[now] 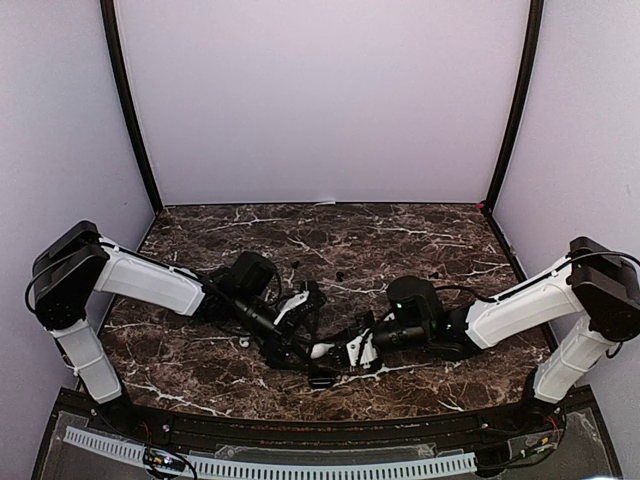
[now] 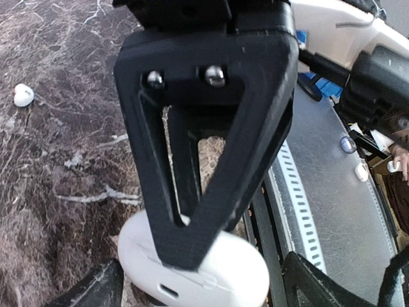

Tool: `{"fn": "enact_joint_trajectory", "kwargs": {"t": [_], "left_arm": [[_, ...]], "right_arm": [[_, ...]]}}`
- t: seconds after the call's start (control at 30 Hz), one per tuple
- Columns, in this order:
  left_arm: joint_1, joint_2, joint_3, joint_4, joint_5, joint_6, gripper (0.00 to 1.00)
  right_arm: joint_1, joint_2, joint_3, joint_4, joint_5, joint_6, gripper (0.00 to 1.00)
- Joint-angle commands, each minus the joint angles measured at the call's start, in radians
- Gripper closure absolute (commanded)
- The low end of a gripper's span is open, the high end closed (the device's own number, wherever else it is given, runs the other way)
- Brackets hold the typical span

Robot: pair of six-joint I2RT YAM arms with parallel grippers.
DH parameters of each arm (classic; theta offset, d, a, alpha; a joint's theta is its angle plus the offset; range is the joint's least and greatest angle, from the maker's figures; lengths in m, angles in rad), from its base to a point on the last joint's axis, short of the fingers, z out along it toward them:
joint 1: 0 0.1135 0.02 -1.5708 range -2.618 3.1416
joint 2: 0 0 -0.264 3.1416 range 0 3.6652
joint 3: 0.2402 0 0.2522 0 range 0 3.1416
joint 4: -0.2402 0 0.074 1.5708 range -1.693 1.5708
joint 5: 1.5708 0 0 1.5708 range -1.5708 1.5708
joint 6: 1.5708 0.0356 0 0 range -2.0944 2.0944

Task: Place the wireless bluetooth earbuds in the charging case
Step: Pass from the left arm to the right, then pass from the right arm to the left

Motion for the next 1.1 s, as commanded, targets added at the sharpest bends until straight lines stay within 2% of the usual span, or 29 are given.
{"fn": "enact_joint_trajectory", "kwargs": {"t": [0.0,0.23,0.43,0.63,0.83,1.07], "left_arm": [[0.000,-0.098,-0.064,0.080,-0.060,-0.011,0.01],[0.004,-0.229,-0.177,0.210,-0.136,-0.022,0.01],[0.004,-0.314,-0.243,0.294,-0.298,-0.028,0.01],[0.004,-0.432,-0.372,0.478,-0.444,-0.035,0.01],[0.004,-0.538,-0.490,0.634,-0.574,-0.044,0.01],[0.004,-0.575,-0.542,0.712,-0.646,-0.064,0.01]], "right_arm": [[0.006,-0.018,0.002,0.061,0.027,0.056,0.75],[-0.001,-0.055,-0.045,0.095,0.044,0.096,0.76],[-0.016,-0.086,-0.065,0.096,0.041,0.145,0.77],[-0.061,-0.093,-0.016,-0.005,-0.014,0.269,0.79],[-0.094,-0.114,-0.019,-0.016,-0.044,0.340,0.79],[-0.120,-0.130,-0.015,-0.060,-0.052,0.372,0.79]]}}
